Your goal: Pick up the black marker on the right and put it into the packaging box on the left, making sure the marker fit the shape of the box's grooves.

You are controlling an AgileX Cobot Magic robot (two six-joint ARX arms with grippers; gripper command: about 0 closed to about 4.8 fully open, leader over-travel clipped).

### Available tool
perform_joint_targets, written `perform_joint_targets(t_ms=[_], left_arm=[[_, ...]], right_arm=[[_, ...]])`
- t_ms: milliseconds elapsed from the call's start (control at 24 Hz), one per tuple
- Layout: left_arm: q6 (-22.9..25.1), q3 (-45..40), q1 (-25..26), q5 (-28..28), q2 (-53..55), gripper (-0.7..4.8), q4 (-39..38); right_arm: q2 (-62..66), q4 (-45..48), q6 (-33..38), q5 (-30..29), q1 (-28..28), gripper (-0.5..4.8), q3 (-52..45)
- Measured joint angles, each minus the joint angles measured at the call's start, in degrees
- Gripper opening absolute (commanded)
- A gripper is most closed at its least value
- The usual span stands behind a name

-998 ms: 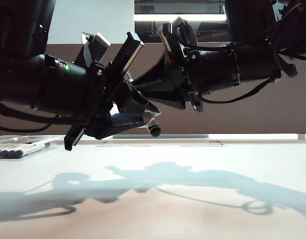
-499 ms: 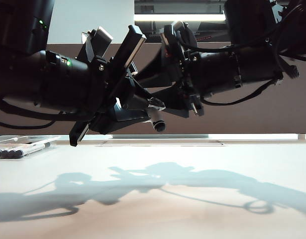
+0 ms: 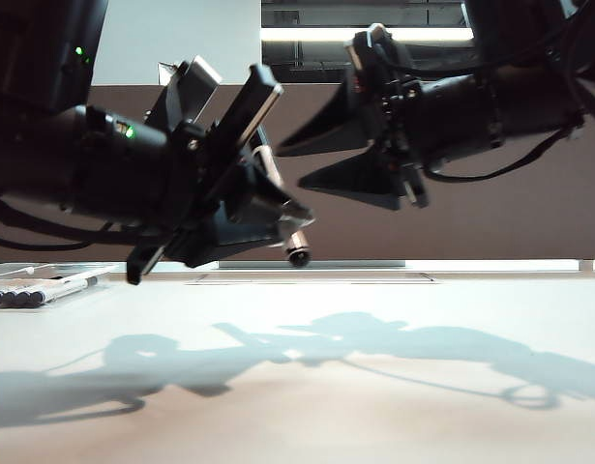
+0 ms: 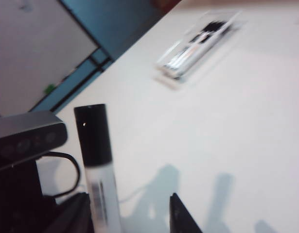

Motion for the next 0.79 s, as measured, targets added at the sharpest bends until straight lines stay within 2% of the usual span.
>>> perform_joint_targets(t_ms=[42, 83, 208, 291, 416, 458, 541, 790], left_arm=[[0.02, 0.00, 0.85, -0.02, 0.00, -0.06, -0.55], [0.02, 0.00, 3.06, 0.00, -0.15, -0.06, -1.81], [0.48, -0.02, 7.80, -0.02, -1.81, -0.06, -4.83], [3.06, 0.02, 11.21, -0.20, -3.93, -0.06, -7.91], [6.97, 1.18, 14.62, -0.13, -6.36, -0.06, -14.47], [9.79, 2.71, 16.59, -0.20, -7.34, -0.06, -18.71], [13.31, 5.27, 19.78, -0.17, -8.83, -0.06, -25.11], [20.65, 11.89, 27.06, -0.07, -10.05, -0.06, -32.96]], right_arm=[[-0.68, -1.57, -0.81, 0.33, -0.48, 0.22, 0.00], [-1.92, -4.68, -2.27, 1.05, -1.03, -0.06, 0.00], [-4.52, -11.06, -5.81, 4.68, -0.79, -0.06, 0.00], [-6.25, -15.52, -7.89, 10.12, -0.87, -0.06, 0.00], [-7.41, -18.32, -9.01, 14.12, -0.96, -0.06, 0.00], [-7.89, -19.32, -9.35, 15.32, -0.87, -0.06, 0.00], [-8.41, -20.13, -10.54, 15.61, -0.85, -0.06, 0.00], [-8.44, -21.51, -10.84, 15.02, -0.87, -0.06, 0.02]])
